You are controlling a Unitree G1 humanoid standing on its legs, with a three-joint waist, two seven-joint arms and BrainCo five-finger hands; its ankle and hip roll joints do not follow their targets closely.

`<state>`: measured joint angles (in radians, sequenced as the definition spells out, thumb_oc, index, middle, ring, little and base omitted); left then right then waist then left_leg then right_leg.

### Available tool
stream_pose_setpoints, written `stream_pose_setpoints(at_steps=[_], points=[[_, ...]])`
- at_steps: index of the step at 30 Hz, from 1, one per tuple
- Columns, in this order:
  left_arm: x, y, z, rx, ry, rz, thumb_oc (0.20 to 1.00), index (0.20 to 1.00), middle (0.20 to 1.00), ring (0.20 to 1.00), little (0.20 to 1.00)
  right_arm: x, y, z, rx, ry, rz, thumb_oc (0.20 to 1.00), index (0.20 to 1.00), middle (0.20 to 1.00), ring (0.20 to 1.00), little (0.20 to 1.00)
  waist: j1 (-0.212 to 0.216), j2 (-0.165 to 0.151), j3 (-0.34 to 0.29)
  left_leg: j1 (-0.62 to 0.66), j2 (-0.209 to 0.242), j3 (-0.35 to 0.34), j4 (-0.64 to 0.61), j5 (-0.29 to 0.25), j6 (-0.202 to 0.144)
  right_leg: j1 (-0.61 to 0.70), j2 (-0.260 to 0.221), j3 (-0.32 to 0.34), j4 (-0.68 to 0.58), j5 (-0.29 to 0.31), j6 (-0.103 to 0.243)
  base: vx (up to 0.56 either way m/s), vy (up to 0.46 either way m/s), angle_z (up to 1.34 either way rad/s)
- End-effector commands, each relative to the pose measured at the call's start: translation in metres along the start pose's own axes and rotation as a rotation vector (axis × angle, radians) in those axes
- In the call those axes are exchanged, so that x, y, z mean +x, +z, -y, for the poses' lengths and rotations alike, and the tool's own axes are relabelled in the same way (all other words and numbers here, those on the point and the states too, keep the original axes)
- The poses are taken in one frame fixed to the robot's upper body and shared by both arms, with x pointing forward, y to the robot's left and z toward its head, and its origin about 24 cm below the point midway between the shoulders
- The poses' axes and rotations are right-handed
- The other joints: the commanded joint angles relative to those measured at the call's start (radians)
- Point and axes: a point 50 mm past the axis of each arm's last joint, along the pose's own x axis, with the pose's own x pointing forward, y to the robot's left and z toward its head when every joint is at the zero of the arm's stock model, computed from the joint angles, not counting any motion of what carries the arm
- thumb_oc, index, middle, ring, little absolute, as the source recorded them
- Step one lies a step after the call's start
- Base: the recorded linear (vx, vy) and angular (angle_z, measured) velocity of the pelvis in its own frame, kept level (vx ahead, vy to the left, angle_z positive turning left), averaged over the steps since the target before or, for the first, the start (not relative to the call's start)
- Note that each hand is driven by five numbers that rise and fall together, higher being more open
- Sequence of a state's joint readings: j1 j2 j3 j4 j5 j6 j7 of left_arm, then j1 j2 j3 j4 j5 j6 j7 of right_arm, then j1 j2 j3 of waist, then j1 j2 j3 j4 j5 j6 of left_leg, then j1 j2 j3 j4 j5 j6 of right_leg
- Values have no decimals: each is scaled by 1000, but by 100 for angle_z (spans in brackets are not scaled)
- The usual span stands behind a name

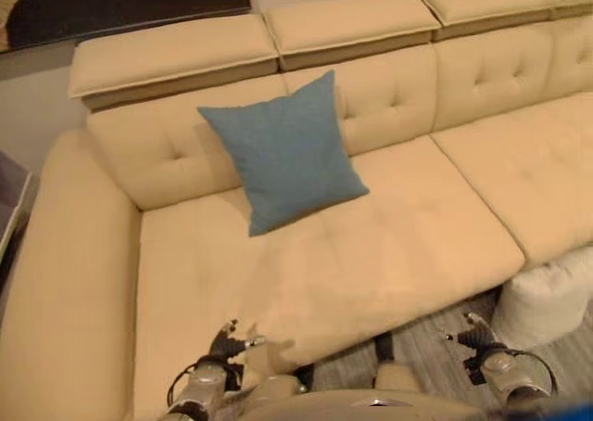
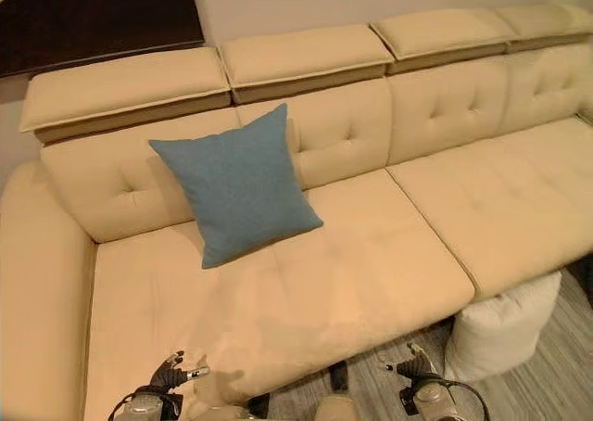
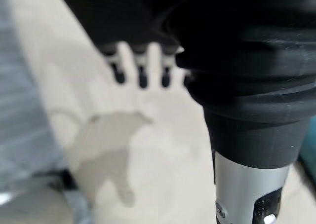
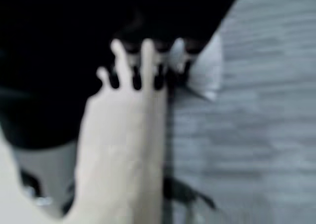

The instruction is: Pick up all the scattered cushions and arrange them neatly on the sofa.

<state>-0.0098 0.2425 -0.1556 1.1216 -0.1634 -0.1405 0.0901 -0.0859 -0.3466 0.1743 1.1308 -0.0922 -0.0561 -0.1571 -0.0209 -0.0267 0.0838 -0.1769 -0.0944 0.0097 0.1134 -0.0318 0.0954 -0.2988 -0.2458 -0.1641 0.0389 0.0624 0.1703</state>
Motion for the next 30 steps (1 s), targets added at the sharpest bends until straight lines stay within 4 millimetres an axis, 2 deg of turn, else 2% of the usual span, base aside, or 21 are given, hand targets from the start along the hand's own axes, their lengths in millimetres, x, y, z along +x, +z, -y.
stream_pose_setpoints(at_steps=[1, 4, 5, 6, 8, 9, 11, 14, 15, 18, 19, 21, 22, 23, 26, 29, 30], points=[[-2, -3, -18, 8, 42, 5, 1000, 1000, 1000, 1000, 1000, 6, 23, 16, -36, -40, 72, 1000, 1000, 1000, 1000, 1000, 64, -1, 54, 90, 22, -72, 21, -116, -86, 51, 45, -122, 108, -49, -28, -251, 43, -152], [-4, -13, -21, 5, 52, -36, 1000, 1000, 1000, 1000, 1000, 6, 20, 14, -26, -34, 56, 1000, 1000, 1000, 1000, 1000, 85, -5, 30, 90, 43, -23, -3, -91, -73, 118, 81, -160, 213, -124, -42, -197, -14, -74], [-4, -12, -21, 5, 52, -36, 1000, 1000, 1000, 1000, 1000, 6, 20, 14, -26, -34, 56, 1000, 1000, 1000, 1000, 1000, 84, -6, 28, 88, 42, -23, -4, -89, -73, 117, 81, -160, 212, -122, -42, -199, -88, -91], [-5, -17, -23, 0, 58, -56, 1000, 1000, 1000, 1000, 1000, 6, 19, 12, -27, -27, 49, 1000, 1000, 1000, 1000, 1000, 129, -10, 15, 77, 67, 40, -2, -85, -75, 192, 69, -257, 241, -167, -52, -219, -116, -99], [-5, -17, -23, -9, 59, -52, 1000, 1000, 1000, 1000, 1000, 6, 19, 9, -19, -24, 44, 1000, 1000, 1000, 1000, 1000, 156, -22, 4, 63, 87, 98, -3, -76, -82, 246, 71, -287, 192, -163, -44, -189, -206, -120], [-4, -13, -20, -12, 51, -37, 1000, 1000, 1000, 1000, 1000, 7, 23, 8, -22, -24, 48, 1000, 1000, 1000, 1000, 1000, 162, -41, -3, 48, 92, 122, 19, -78, -90, 265, 99, -244, 103, -161, -38, -63, -202, -161], [-4, -11, -19, -7, 49, -32, 1000, 1000, 1000, 1000, 1000, 7, 23, 8, -24, -26, 48, 1000, 1000, 1000, 1000, 1000, 159, -49, -1, 29, 99, 128, 50, -78, -97, 277, 116, -228, 53, -160, -39, -53, -206, -132], [-1, -3, -14, 0, 33, -12, 1000, 1000, 1000, 1000, 1000, 7, 23, 12, -30, -37, 49, 1000, 1000, 1000, 1000, 1000, 150, -50, 9, -11, 121, 140, 108, -75, -116, 286, 135, -211, -5, -158, -48, -80, -160, -41], [2, 5, -7, 0, 14, 6, 1000, 1000, 1000, 1000, 1000, 8, 25, 17, -21, -56, 53, 1000, 1000, 1000, 1000, 1000, 136, -44, 18, -21, 136, 141, 128, -68, -132, 297, 148, -198, -39, -151, -58, -89, -82, -44], [4, 22, 0, 5, -9, 65, 1000, 1000, 1000, 1000, 1000, 7, 26, 18, -4, -64, 62, 1000, 1000, 1000, 1000, 1000, 130, -38, 38, -25, 103, 37, 148, -52, -156, 290, 159, -149, -48, -135, -67, -118, -29, -26], [4, 22, 0, 6, -8, 66, 1000, 1000, 1000, 1000, 1000, 8, 26, 18, -4, -64, 62, 1000, 1000, 1000, 1000, 1000, 128, -39, 36, -28, 102, 36, 145, -48, -155, 287, 158, -150, -49, -135, -67, -76, 7, -84], [4, 27, 4, 0, -16, 86, 1000, 1000, 1000, 1000, 1000, 7, 23, 17, -9, -64, 53, 1000, 1000, 1000, 1000, 1000, 134, -35, 39, -10, 60, -52, 126, -69, -156, 276, 163, -106, -51, -118, -61, -117, 31, -127], [5, 29, 9, -1, -27, 95, 1000, 1000, 1000, 1000, 1000, 7, 19, 17, -11, -62, 37, 1000, 1000, 1000, 1000, 1000, 134, -27, 36, 11, 32, -106, 105, -86, -150, 260, 165, -62, -51, -102, -56, -158, 90, -111], [5, 32, 12, 0, -38, 104, 1000, 1000, 1000, 1000, 1000, 7, 16, 19, -13, -65, 25, 1000, 1000, 1000, 1000, 1000, 130, -16, 34, 25, 19, -125, 85, -100, -139, 246, 167, -38, -51, -93, -53, -164, 130, -114], [6, 38, 18, 39, -58, 118, 1000, 1000, 1000, 1000, 1000, 6, 9, 22, -39, -72, -10, 1000, 1000, 1000, 1000, 1000, 113, 1, 35, 46, -4, -160, 34, -95, -118, 177, 157, 15, -35, -50, -28, -177, 160, -93], [7, 43, 15, 63, -52, 136, 1000, 1000, 1000, 1000, 1000, 5, 5, 17, -48, -64, -22, 1000, 1000, 1000, 1000, 1000, 100, 1, 39, 56, -6, -156, -16, -73, -101, 119, 146, 29, -14, -19, -1, -170, 99, -75], [7, 44, 12, 69, -43, 139, 1000, 1000, 1000, 1000, 1000, 5, 6, 16, -45, -64, -18, 1000, 1000, 1000, 1000, 1000, 99, 0, 44, 54, 0, -140, -21, -67, -99, 100, 138, 14, -4, -10, 6, -215, 59, -106]])
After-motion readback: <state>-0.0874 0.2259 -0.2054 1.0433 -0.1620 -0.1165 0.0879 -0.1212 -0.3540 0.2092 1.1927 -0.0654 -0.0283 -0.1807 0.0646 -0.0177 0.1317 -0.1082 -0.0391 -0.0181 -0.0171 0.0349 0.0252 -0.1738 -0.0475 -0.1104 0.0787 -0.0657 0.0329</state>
